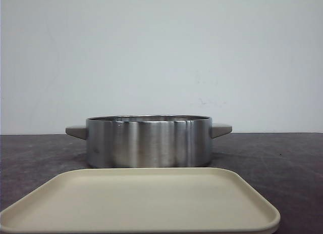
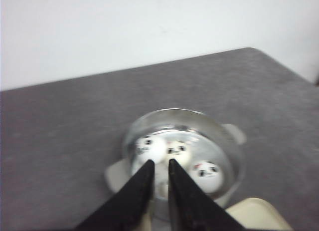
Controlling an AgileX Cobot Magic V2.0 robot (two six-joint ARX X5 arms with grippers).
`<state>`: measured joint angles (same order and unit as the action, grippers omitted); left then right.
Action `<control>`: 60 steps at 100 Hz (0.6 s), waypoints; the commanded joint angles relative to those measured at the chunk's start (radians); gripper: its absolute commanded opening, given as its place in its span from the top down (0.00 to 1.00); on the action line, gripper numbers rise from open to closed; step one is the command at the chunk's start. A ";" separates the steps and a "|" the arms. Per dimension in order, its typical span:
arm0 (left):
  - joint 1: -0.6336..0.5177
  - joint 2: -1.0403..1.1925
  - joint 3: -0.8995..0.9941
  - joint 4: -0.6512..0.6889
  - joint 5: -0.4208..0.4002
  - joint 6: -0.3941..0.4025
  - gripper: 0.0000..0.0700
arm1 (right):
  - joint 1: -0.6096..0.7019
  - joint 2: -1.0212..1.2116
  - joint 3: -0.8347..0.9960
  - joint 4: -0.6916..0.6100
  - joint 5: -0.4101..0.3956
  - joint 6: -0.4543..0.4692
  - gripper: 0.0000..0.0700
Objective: Steam buns
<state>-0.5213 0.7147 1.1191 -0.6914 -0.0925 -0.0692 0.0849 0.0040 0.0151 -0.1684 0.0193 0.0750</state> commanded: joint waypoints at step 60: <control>0.389 -0.571 -1.105 0.726 0.037 -0.174 1.00 | 0.003 0.000 -0.003 0.011 0.004 -0.008 0.97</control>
<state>-0.1566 0.1837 0.0311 0.0311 -0.0551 -0.2047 0.0849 0.0040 0.0151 -0.1680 0.0212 0.0750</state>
